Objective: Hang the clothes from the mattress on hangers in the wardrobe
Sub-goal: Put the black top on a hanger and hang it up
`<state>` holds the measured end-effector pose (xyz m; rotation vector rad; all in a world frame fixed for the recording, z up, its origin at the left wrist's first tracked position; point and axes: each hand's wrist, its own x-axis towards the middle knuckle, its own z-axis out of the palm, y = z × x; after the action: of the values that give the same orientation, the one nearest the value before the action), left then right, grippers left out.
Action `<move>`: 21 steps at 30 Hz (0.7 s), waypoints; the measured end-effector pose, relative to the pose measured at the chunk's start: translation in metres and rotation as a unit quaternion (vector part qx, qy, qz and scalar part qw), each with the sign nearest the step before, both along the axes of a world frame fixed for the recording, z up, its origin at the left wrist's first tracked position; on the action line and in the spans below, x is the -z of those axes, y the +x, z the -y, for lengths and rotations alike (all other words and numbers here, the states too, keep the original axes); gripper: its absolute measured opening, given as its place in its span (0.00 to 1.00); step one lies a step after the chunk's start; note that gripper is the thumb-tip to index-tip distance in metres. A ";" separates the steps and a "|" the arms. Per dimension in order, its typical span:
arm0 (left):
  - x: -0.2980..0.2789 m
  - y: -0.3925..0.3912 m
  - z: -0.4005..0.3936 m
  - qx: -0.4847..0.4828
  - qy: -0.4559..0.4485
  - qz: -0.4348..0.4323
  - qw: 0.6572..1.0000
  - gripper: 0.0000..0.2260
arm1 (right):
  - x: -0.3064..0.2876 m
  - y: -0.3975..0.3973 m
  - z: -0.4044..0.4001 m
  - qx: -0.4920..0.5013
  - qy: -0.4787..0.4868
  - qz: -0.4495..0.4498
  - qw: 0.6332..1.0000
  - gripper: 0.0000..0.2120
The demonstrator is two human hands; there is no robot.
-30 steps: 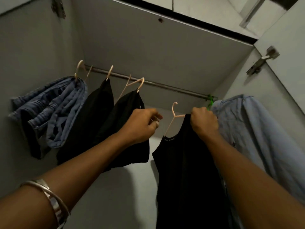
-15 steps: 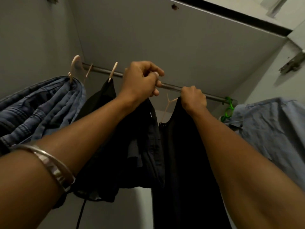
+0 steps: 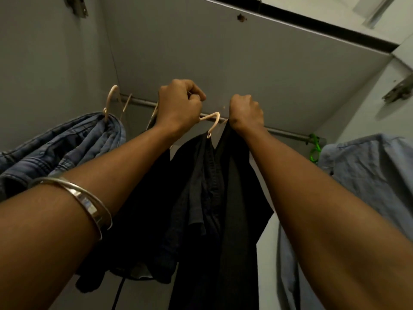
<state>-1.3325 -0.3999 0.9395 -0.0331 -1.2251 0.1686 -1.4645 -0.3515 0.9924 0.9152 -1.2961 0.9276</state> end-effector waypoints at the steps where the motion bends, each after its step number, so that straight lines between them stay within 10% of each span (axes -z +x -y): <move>1: 0.002 0.003 0.000 -0.008 0.000 0.008 1.000 0.11 | 0.002 0.004 -0.001 -0.001 0.000 0.000 1.000 0.07; 21: 0.054 0.027 -0.006 -0.049 0.085 0.049 0.994 0.11 | 0.056 0.027 -0.014 -0.144 -0.005 0.014 0.989 0.07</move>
<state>-1.3056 -0.3944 0.8855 0.1676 -1.3363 0.1485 -1.4371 -0.3375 0.9363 1.1037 -1.2007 1.1727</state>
